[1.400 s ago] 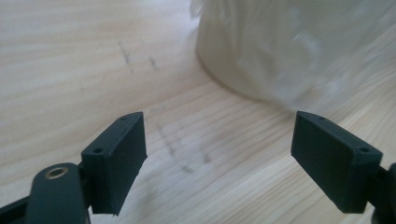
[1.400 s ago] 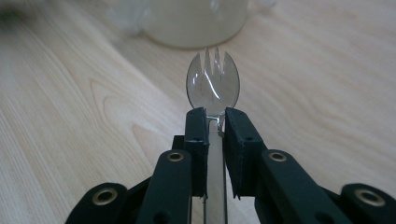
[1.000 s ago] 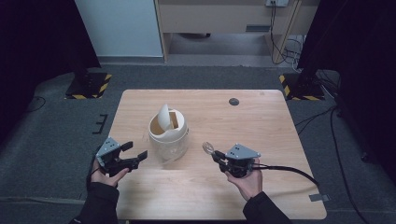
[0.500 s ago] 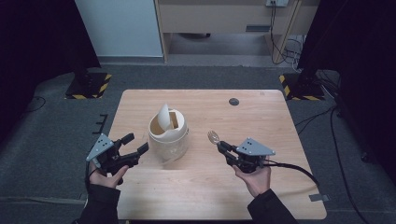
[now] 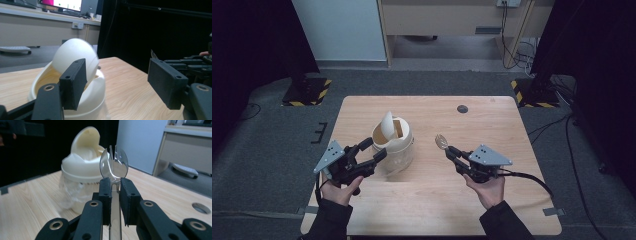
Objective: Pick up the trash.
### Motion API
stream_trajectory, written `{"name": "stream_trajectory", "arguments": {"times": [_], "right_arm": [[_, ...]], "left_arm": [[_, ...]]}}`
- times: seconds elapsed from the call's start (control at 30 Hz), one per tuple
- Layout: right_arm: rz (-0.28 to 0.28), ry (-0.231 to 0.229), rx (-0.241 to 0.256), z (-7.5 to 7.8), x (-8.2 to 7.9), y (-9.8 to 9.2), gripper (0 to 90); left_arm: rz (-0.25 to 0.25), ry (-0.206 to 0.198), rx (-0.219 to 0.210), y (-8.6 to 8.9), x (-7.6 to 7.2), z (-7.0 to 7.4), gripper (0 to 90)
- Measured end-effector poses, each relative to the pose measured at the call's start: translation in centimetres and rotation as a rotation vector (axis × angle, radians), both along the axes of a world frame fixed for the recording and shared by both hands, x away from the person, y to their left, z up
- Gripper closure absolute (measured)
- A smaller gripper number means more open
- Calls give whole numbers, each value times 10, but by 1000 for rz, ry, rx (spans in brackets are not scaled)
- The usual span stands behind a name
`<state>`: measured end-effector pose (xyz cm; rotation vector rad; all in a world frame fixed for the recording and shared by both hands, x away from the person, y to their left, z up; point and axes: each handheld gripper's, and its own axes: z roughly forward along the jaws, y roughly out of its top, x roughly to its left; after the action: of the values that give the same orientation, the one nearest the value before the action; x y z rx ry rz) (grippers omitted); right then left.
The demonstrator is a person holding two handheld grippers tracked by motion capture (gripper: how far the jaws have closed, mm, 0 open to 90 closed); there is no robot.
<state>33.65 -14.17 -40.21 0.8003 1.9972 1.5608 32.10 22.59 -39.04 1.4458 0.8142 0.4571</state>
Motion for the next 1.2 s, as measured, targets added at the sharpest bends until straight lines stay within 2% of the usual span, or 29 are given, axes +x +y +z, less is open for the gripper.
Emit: {"name": "stream_trajectory", "arguments": {"times": [0.13, 0.17, 0.4, 0.5, 0.7, 0.93, 1.2], "right_arm": [[21, -20, 19, 9, 0, 9, 800], [25, -25, 27, 9, 0, 10, 800], [35, -39, 25, 12, -3, 14, 800], [45, -47, 28, 11, -6, 14, 800], [47, -49, 37, 8, -8, 11, 800], [65, -53, 37, 4, -10, 13, 800], [79, -57, 32, 1, -11, 16, 800]], "left_arm": [[-25, -5, -45, -14, 2, 7, 358], [-25, -5, -45, -14, 2, 7, 361], [-66, -1, -74, -42, 5, 15, 392], [-83, 10, -75, -58, 8, 15, 412], [-107, 26, -79, -76, 10, 13, 438], [-128, 40, -66, -91, 13, 11, 456], [-141, 86, -72, -107, 19, 4, 517]]}}
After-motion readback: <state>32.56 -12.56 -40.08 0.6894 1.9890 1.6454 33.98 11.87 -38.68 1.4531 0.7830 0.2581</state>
